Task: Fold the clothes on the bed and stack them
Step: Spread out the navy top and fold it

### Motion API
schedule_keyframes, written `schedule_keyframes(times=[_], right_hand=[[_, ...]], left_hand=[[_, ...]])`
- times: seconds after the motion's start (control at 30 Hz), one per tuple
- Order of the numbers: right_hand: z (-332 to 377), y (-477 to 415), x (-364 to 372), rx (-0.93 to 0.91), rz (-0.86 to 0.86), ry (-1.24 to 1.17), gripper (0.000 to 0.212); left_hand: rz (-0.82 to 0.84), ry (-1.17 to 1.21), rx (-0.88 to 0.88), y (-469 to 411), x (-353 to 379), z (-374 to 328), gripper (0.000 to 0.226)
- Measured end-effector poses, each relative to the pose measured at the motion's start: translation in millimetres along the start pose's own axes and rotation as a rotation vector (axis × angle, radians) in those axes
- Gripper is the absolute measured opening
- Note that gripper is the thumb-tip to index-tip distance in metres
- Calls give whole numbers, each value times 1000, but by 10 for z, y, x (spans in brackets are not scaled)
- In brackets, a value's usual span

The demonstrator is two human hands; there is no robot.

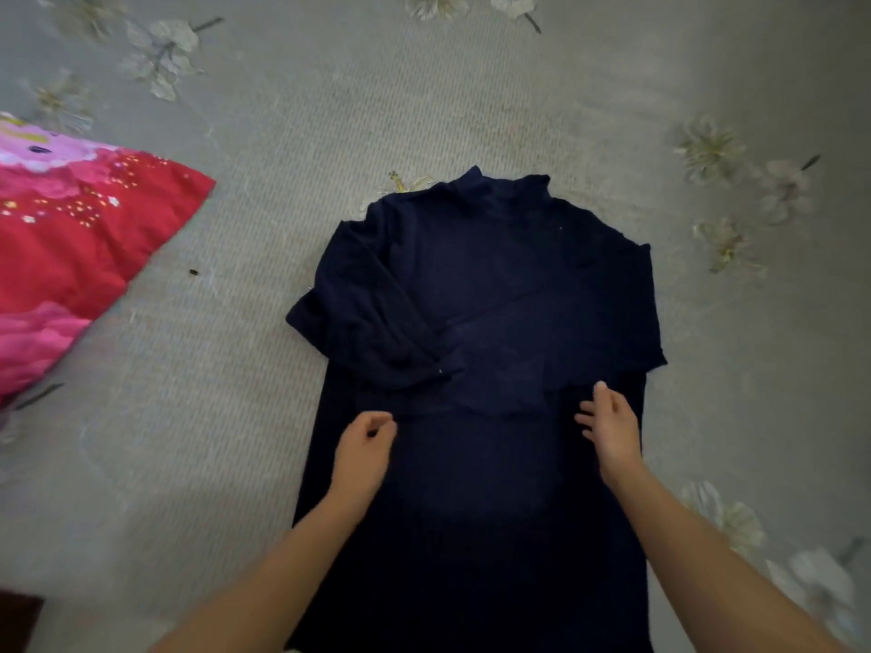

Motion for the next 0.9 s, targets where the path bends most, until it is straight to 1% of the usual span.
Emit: schedule_keyframes(times=[0.07, 0.13, 0.2, 0.23, 0.27, 0.33, 0.37, 0.4, 0.43, 0.47, 0.5, 0.53, 0.57, 0.6, 0.63, 0.67, 0.7, 0.73, 0.77, 0.8, 0.83, 0.87, 0.9], right_hand=[[41, 51, 162, -60, 54, 106, 47], [57, 128, 379, -82, 121, 197, 60], [82, 170, 549, -94, 140, 217, 68], [88, 163, 607, -95, 128, 217, 67], [95, 146, 645, -83, 110, 217, 61], [142, 135, 669, -29, 84, 154, 41], [229, 143, 655, -35, 87, 77, 30], [361, 149, 580, -90, 87, -1, 21], [535, 170, 433, -189, 83, -73, 19], [742, 210, 223, -324, 80, -130, 23], [966, 293, -34, -489, 88, -162, 29], [1165, 436, -294, -688, 97, -140, 31], [1258, 566, -506, -874, 106, -54, 30], [1229, 647, -648, -1006, 109, 83, 29], [1095, 679, -729, -1094, 98, 241, 31], [879, 658, -769, -1142, 80, 415, 36], [580, 615, -735, -1134, 105, 616, 46], [180, 504, -688, -1061, 140, 804, 58], [-186, 374, -672, -951, 171, 924, 69], [-368, 326, -629, -910, 172, 949, 76], [-459, 308, -569, -809, 181, 891, 73], [-431, 288, -530, -735, 124, 793, 61], [-406, 278, -451, -643, 99, 742, 52]], left_hand=[[-98, -102, 103, -260, -214, -109, 20], [-177, -180, 222, -495, -387, -308, 31], [-215, -263, 324, -686, -474, -506, 43], [-208, -341, 365, -762, -468, -575, 50], [-188, -441, 403, -827, -441, -625, 57], [-126, -672, 477, -916, -362, -668, 65], [-95, -774, 507, -945, -326, -670, 66], [-73, -848, 530, -953, -298, -684, 64], [-63, -881, 555, -946, -276, -708, 59], [-72, -872, 591, -912, -255, -763, 54], [-94, -827, 638, -871, -231, -838, 50], [-112, -769, 689, -819, -200, -922, 47], [-120, -716, 735, -769, -169, -993, 45], [-112, -682, 767, -736, -136, -1033, 42], [-90, -665, 783, -720, -98, -1036, 40], [-66, -654, 773, -722, -61, -1009, 37], [-41, -652, 741, -734, -27, -965, 35], [-20, -666, 692, -751, 3, -908, 34], [-7, -693, 648, -774, 26, -849, 34], [-2, -720, 617, -797, 42, -803, 35], [-11, -727, 602, -813, 49, -786, 36], [-39, -708, 603, -838, 33, -803, 36], [-89, -676, 611, -865, -11, -842, 37]])
Point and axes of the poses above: each hand's wrist, its own y-axis away from the middle knuckle, its own x-axis out of the palm, z = x × y, the point moved 10 cm from there along -y, towards the middle knuckle, and after that the axes turned 15 degrees about -z, right-handed, at the moved point
